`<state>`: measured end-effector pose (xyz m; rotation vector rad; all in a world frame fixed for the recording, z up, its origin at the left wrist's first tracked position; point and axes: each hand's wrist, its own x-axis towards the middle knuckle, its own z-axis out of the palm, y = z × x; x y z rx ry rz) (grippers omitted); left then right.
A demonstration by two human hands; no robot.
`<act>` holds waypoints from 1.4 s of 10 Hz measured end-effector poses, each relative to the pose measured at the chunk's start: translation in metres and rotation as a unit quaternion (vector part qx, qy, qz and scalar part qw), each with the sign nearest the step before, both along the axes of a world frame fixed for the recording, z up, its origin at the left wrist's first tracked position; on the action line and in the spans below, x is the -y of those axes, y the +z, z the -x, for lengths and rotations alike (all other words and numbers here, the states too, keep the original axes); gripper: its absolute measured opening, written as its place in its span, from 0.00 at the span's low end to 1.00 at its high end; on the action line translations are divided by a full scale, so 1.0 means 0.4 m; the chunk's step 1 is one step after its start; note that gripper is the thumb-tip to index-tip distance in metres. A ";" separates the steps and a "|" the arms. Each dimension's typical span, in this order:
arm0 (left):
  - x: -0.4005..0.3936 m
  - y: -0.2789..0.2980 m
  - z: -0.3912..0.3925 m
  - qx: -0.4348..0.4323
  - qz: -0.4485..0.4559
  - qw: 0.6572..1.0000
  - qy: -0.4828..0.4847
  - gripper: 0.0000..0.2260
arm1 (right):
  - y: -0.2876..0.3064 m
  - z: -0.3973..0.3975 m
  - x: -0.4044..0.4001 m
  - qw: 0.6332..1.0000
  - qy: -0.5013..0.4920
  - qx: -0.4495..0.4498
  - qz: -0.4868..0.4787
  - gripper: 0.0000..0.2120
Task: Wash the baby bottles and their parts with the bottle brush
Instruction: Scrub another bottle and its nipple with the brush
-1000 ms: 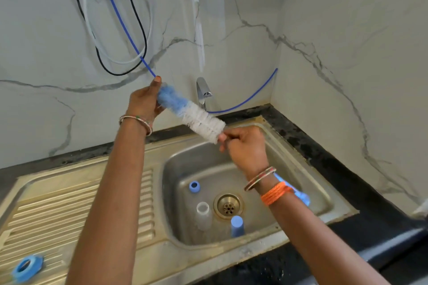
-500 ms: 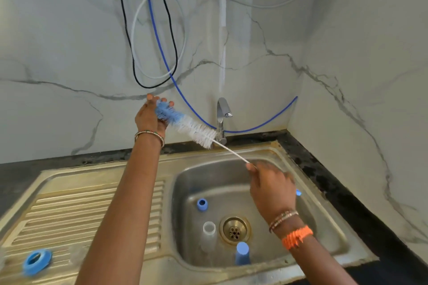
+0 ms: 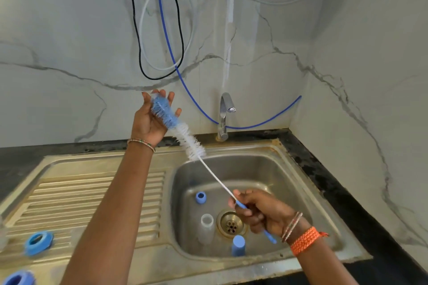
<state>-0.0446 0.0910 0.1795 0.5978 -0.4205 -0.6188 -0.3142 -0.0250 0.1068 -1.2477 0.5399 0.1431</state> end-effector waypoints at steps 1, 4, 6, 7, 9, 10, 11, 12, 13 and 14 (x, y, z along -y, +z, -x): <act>-0.004 0.009 -0.027 -0.002 -0.134 0.988 0.080 0.20 | -0.014 -0.010 -0.004 0.845 -0.118 -0.006 0.521 0.12; -0.024 -0.035 -0.060 0.095 -0.066 0.993 -0.028 0.19 | 0.034 0.045 0.061 0.989 -0.039 -0.015 0.142 0.16; -0.017 -0.063 -0.031 0.088 -0.168 0.982 0.002 0.19 | -0.075 0.029 0.057 0.916 -0.145 -0.004 0.373 0.11; 0.015 -0.069 -0.024 -0.012 -0.282 0.956 0.080 0.19 | -0.056 0.006 0.029 0.562 -0.291 0.093 0.769 0.06; 0.018 -0.031 -0.038 -0.073 -0.326 0.942 0.026 0.19 | -0.043 0.008 0.042 0.563 -0.278 0.116 0.770 0.05; 0.002 -0.036 -0.056 -0.027 -0.221 0.975 0.022 0.18 | -0.010 0.010 0.064 0.964 -0.110 -0.020 0.242 0.11; -0.031 -0.043 -0.060 -0.010 -0.064 0.997 -0.042 0.11 | -0.022 0.024 0.081 0.999 0.007 -0.010 -0.044 0.14; -0.026 -0.057 -0.054 -0.011 -0.063 0.998 0.003 0.10 | -0.033 0.001 0.068 0.974 -0.053 -0.009 0.219 0.14; -0.005 -0.075 -0.052 -0.063 -0.119 0.989 0.057 0.12 | -0.046 -0.010 0.067 0.703 -0.173 -0.040 0.688 0.11; 0.009 -0.087 -0.047 -0.102 -0.173 0.975 0.092 0.14 | -0.050 -0.002 0.059 0.508 -0.263 0.079 0.816 0.09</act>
